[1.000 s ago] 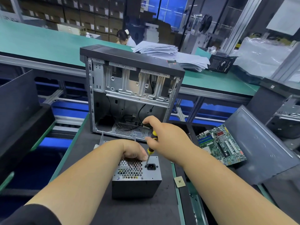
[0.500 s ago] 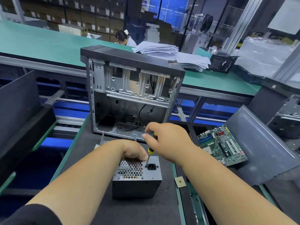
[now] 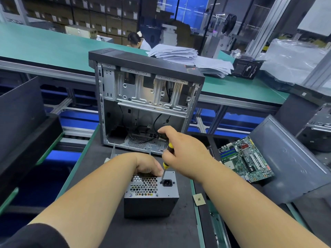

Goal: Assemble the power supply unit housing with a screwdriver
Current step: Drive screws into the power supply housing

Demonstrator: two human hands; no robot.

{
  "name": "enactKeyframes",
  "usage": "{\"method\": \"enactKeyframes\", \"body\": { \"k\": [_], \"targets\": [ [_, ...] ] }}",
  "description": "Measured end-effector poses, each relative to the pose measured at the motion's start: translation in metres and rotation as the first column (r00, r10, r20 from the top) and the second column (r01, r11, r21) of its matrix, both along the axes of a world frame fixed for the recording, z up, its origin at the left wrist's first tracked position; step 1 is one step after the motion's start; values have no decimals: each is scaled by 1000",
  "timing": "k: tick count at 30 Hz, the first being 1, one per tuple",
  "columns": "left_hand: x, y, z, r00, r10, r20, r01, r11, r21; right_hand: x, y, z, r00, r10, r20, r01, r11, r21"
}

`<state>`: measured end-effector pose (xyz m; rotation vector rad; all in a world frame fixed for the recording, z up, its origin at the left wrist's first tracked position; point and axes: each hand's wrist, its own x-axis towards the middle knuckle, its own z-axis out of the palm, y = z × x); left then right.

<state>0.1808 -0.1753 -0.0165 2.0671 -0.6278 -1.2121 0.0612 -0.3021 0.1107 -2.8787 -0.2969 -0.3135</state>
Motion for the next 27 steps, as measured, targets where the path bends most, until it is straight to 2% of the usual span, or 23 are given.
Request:
{"method": "enactKeyframes", "body": {
  "k": [4,9,14,19,24,27],
  "targets": [
    [-1,-1,2,1000,-9,28,9,1000,4,-1,-1,1,998,-44,37,48,992,-116],
    [-1,-2,0,1000,27,9,-27,1000,10,-1,-1,4,1000,12,-23,-12,1000,2],
    [-3,-2,2,1000,29,-9,-29,1000,4,-1,-1,3,999,-39,33,43,992,-118],
    [-2,-1,2,1000,11,-19,-11,1000,9,-3,0,6,999,16,-44,-16,1000,3],
    [-3,1,6,999,18,-28,-17,1000,18,-2,-2,4,998,-49,27,52,992,-116],
    [-3,0,5,1000,20,2,-20,999,24,-4,-1,4,1000,-23,-12,22,999,-50]
  ]
}}
